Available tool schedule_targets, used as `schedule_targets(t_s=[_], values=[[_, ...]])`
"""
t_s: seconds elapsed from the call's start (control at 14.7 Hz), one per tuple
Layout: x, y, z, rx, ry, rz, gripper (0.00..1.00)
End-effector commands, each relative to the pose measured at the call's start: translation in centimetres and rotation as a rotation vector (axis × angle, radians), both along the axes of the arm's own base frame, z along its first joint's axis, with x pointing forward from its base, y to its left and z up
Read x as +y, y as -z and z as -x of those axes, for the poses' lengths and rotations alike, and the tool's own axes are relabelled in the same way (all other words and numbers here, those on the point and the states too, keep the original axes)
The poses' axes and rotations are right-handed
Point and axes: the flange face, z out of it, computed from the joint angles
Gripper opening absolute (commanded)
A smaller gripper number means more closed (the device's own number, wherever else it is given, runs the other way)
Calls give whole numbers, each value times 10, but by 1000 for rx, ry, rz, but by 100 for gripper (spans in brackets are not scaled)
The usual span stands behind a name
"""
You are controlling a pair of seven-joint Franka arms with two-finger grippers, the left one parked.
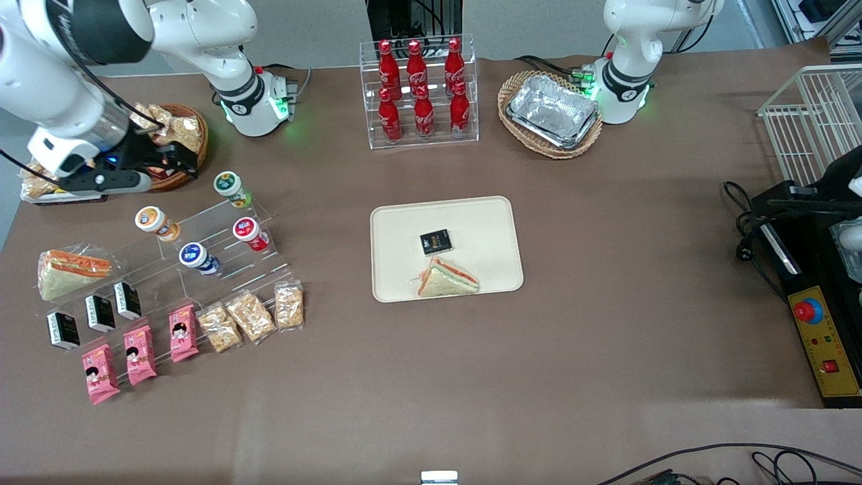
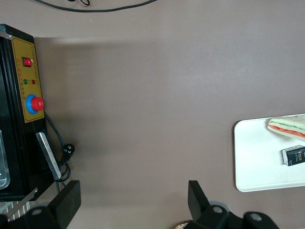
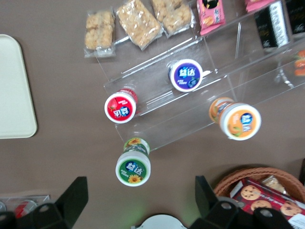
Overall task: Place green gum on tray
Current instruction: 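Move the right gripper over the acrylic stand toward the green gum canister, then lower the right gripper around the green canister and close on it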
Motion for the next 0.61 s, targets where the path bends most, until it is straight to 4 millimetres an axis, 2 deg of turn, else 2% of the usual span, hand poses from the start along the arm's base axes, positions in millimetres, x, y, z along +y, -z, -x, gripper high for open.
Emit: schedule_targets(t_s=[0.0,0.54], values=[[9,28,22,-16,32,21,100],[7,75,45,-39,40,15,100]])
